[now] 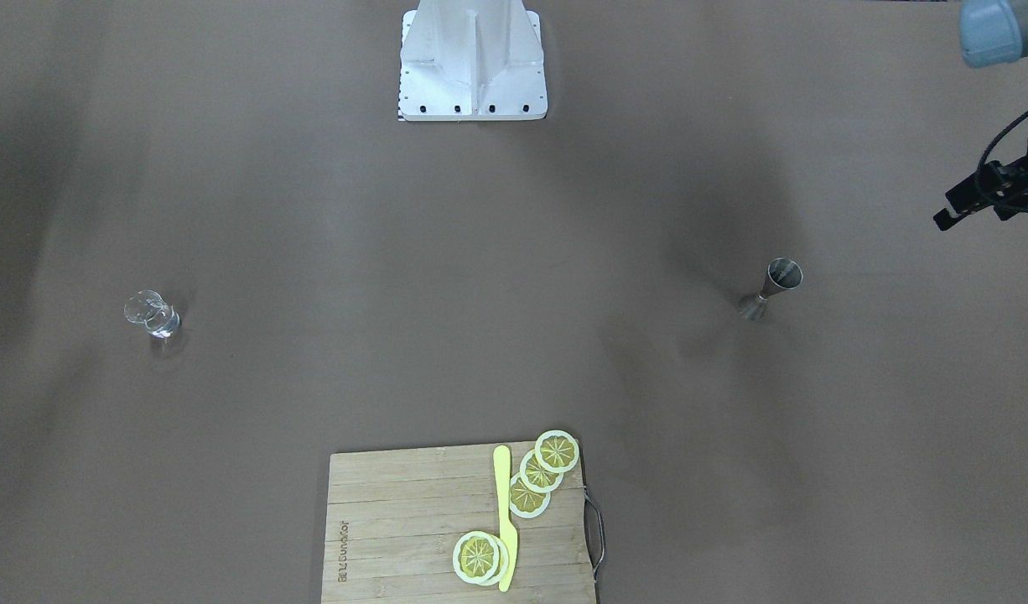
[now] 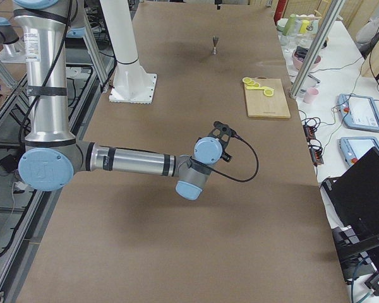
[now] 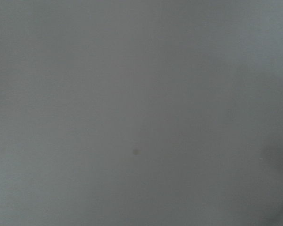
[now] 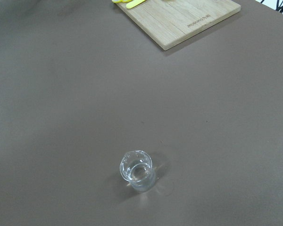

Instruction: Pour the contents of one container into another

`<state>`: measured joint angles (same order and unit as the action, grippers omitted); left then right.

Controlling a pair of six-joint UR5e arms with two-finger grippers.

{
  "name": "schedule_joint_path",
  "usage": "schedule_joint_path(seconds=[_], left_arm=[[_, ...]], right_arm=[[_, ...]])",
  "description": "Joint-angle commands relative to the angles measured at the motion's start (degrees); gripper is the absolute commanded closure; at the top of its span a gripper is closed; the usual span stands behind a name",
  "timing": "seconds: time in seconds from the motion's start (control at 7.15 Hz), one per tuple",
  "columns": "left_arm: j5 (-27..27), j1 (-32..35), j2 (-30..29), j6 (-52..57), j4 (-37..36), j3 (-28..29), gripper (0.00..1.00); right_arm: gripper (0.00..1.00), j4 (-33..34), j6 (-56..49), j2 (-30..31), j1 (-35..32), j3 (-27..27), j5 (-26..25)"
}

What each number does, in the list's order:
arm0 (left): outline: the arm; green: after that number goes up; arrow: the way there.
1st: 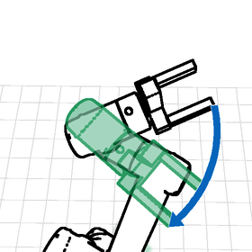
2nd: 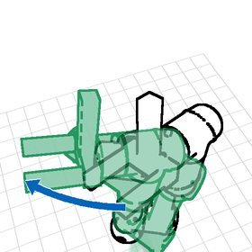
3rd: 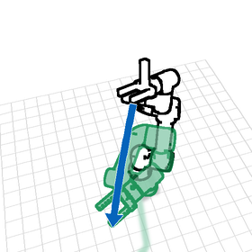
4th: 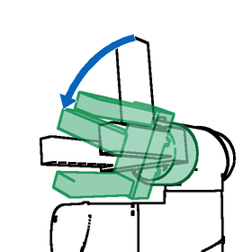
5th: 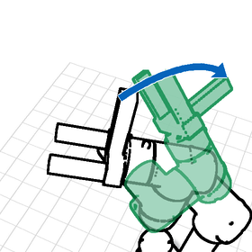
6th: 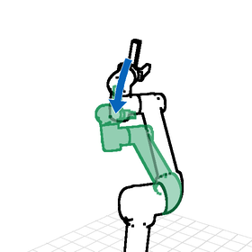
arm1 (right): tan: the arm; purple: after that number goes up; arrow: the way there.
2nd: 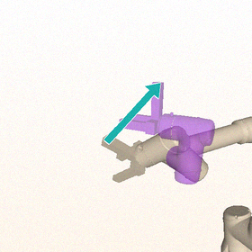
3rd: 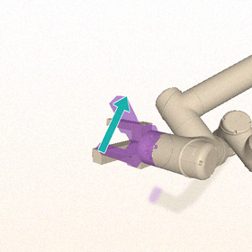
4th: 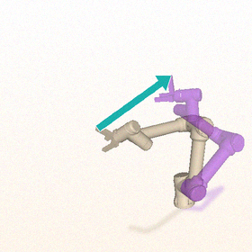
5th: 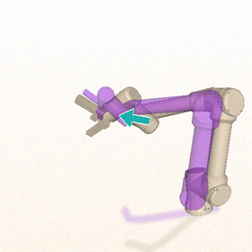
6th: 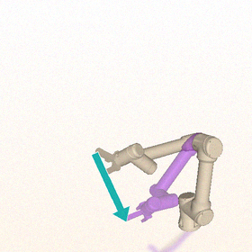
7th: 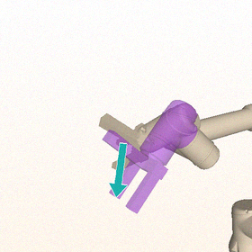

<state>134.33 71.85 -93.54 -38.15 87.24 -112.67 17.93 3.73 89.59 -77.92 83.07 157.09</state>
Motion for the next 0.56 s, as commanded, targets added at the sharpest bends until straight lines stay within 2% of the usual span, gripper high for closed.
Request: schedule_joint_path(seconds=[0.0, 0.28, 0.42], left_arm=[[-5.74, -6.1, -0.33, -6.55, 0.73, -6.5, 0.02], [-7.49, -13.02, -0.59, -21.1, 2.83, -10.89, 0.02], [-11.24, -15.14, -0.25, -24.56, 6.51, -12.04, 0.02]], right_arm=[[0.0, -0.53, 0.85, -0.56, 0.05, 0.08, 4.95], [0.0, -0.71, 0.49, -0.91, 0.22, -0.1, 4.37], [0.0, -0.71, 0.67, -0.3, 0.48, 0.86, 1.67]])
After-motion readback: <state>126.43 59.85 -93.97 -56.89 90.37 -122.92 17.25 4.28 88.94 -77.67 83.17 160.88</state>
